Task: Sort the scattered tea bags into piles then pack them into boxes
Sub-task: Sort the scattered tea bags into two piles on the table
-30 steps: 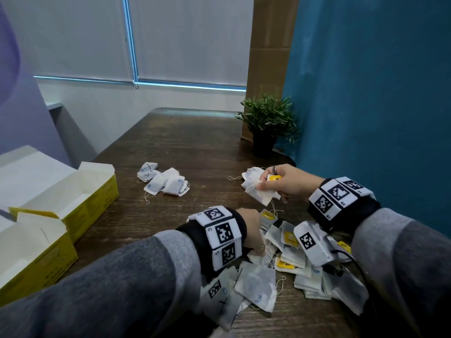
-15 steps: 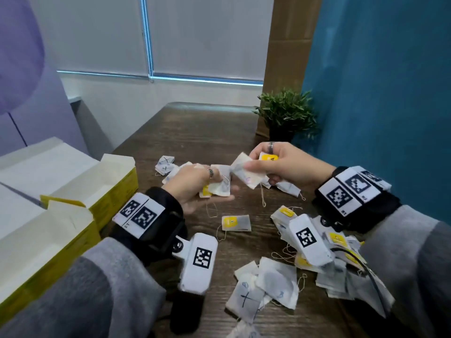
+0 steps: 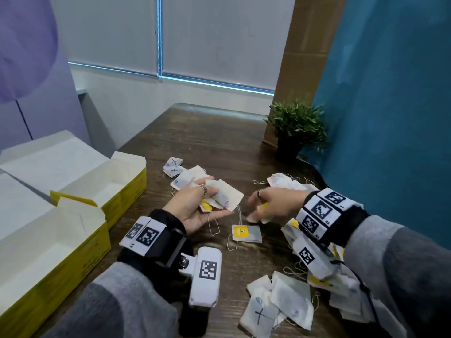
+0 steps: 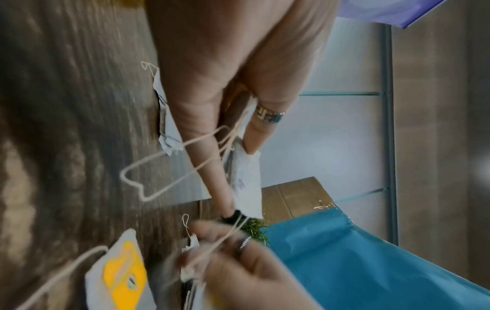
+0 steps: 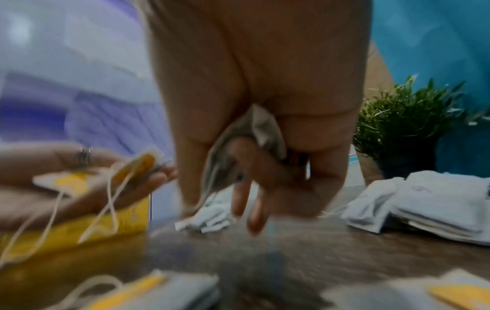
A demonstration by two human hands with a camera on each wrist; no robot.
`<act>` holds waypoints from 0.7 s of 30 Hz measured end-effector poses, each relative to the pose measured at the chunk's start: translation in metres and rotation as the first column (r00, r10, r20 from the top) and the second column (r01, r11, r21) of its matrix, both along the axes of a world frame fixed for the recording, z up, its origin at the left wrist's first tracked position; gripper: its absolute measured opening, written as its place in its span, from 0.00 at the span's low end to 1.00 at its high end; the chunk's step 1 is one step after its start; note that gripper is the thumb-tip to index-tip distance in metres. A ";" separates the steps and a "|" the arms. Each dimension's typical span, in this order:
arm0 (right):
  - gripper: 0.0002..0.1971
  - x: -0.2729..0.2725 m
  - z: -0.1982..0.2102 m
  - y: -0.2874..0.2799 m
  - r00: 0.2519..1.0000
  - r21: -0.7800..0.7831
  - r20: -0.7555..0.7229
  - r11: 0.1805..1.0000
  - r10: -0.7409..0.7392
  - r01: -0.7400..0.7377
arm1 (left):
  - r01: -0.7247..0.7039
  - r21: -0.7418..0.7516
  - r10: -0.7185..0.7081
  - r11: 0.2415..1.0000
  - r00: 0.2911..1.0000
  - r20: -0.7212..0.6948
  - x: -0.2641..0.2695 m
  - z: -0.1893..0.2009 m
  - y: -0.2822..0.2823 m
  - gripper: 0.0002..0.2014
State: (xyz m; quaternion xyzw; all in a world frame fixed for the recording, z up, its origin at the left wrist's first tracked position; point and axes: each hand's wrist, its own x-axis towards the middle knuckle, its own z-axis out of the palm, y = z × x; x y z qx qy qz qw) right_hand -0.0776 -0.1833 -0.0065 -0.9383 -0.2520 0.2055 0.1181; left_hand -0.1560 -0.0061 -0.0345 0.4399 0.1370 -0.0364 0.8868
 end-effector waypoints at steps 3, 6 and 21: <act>0.18 -0.003 -0.009 0.003 0.993 -0.099 -0.101 0.992 0.063 -0.073 | -0.016 -0.056 0.016 0.998 1.000 -0.002 0.002 -0.002 0.006 0.15; 0.08 -0.003 -0.010 0.004 0.987 -0.104 -0.105 0.985 0.125 -0.136 | -0.049 -0.085 0.050 0.995 0.999 0.009 0.003 -0.001 0.010 0.07; 0.05 -0.037 0.025 0.004 -0.076 -0.105 0.994 0.849 0.076 -0.518 | -0.088 -0.224 0.090 0.971 0.996 -0.002 0.006 -0.001 0.025 0.19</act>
